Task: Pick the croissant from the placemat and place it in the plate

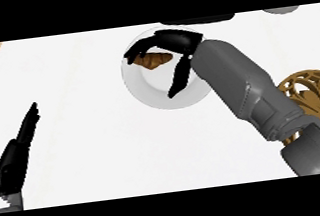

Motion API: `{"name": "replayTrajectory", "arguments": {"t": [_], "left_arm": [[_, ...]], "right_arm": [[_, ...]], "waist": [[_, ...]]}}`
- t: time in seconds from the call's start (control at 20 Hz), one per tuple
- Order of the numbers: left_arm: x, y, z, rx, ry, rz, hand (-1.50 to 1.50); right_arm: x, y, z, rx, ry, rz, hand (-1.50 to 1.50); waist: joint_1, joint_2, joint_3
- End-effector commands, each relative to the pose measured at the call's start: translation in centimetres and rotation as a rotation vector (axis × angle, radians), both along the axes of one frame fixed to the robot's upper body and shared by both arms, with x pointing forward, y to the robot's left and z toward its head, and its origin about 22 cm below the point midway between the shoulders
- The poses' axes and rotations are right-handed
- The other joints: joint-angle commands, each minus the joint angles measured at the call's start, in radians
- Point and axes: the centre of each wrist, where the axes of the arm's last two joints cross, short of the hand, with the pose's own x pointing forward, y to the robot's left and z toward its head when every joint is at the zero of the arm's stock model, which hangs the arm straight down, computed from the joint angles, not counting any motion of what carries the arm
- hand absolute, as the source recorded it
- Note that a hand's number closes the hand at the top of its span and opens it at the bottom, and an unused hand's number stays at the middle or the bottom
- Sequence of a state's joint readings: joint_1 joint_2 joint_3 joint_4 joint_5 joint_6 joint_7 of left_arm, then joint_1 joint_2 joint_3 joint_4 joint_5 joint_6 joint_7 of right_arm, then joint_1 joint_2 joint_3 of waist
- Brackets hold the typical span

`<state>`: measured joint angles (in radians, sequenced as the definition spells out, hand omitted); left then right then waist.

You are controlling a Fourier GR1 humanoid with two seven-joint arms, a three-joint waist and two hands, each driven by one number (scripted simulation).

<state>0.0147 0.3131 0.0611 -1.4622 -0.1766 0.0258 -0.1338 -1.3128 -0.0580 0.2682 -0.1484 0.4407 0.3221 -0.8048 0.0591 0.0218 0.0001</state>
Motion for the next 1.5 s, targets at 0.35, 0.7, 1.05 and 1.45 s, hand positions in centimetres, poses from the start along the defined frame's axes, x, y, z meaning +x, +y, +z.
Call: {"name": "replayTrajectory", "arguments": {"t": [0.35,0.7,1.05,1.45], "left_arm": [[-0.3,-0.3,0.3,0.003,-0.015,-0.027,0.00],[1.1,-1.4,0.9,-0.005,-0.048,-0.053,0.00],[1.4,-2.1,1.5,-0.017,-0.057,-0.093,0.00],[1.7,-2.8,1.5,-0.010,-0.074,-0.102,0.00]], "right_arm": [[2.2,-6.8,3.8,0.315,0.211,-0.271,-1.50],[2.4,-12.9,4.7,0.475,0.309,-0.285,-1.50],[2.3,-16.9,6.6,0.512,0.244,-0.299,-1.50],[2.0,-19.6,7.7,0.519,0.217,-0.341,-1.50]], "waist": [[0.032,0.014,0.000],[0.057,0.042,0.003],[0.089,0.057,0.007],[0.109,0.070,0.008]]}}
